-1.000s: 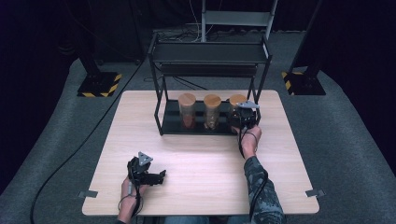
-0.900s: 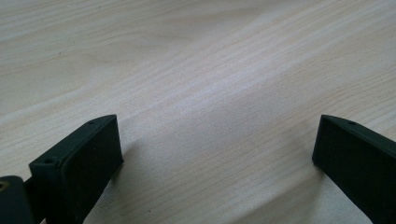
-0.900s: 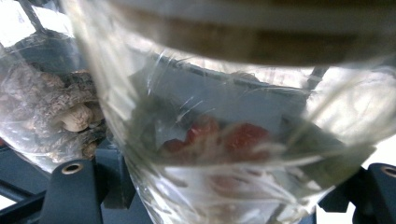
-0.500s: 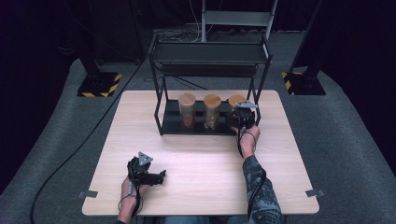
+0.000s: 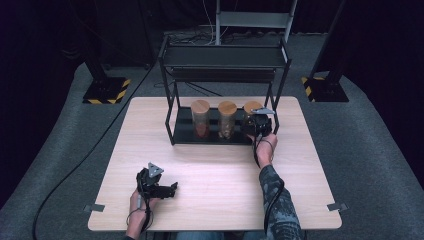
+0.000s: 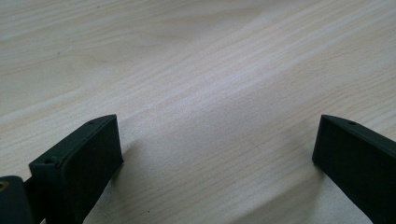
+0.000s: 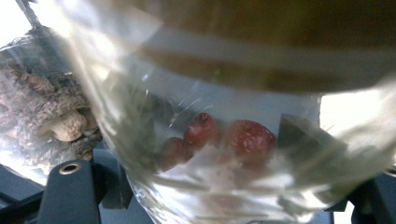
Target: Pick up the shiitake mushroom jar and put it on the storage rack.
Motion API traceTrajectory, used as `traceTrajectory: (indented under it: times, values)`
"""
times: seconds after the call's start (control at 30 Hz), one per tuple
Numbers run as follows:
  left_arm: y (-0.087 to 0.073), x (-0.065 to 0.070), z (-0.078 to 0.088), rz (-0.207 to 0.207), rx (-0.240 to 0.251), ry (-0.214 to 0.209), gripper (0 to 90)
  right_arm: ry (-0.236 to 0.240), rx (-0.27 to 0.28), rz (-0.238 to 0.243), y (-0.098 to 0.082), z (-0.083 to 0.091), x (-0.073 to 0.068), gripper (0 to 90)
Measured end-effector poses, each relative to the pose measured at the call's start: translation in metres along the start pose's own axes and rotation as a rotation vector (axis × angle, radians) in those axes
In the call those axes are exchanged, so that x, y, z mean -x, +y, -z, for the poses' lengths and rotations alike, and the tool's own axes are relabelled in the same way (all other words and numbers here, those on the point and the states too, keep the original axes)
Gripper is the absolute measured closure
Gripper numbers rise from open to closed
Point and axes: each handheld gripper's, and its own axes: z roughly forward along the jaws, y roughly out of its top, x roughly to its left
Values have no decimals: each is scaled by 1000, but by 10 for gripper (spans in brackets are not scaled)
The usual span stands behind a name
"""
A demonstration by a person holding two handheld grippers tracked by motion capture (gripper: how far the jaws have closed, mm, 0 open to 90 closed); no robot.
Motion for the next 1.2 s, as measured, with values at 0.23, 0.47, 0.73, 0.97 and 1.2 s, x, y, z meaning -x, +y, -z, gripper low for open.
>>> traceTrajectory:
  times: [0.23,0.47,0.73,0.97,1.2]
  values:
    - [0,0,0,0,0,0,7,-3,-1,0,2,-3,-1,243]
    - [0,0,0,0,0,0,7,-5,-10,1,4,-4,-2,243]
    - [0,0,0,0,1,1,7,-7,-12,-4,3,-3,-2,241]
    - [0,0,0,-1,1,2,7,-16,-39,-11,5,0,-3,178]
    - [0,0,0,-4,-2,3,6,8,-127,14,11,9,-5,46]
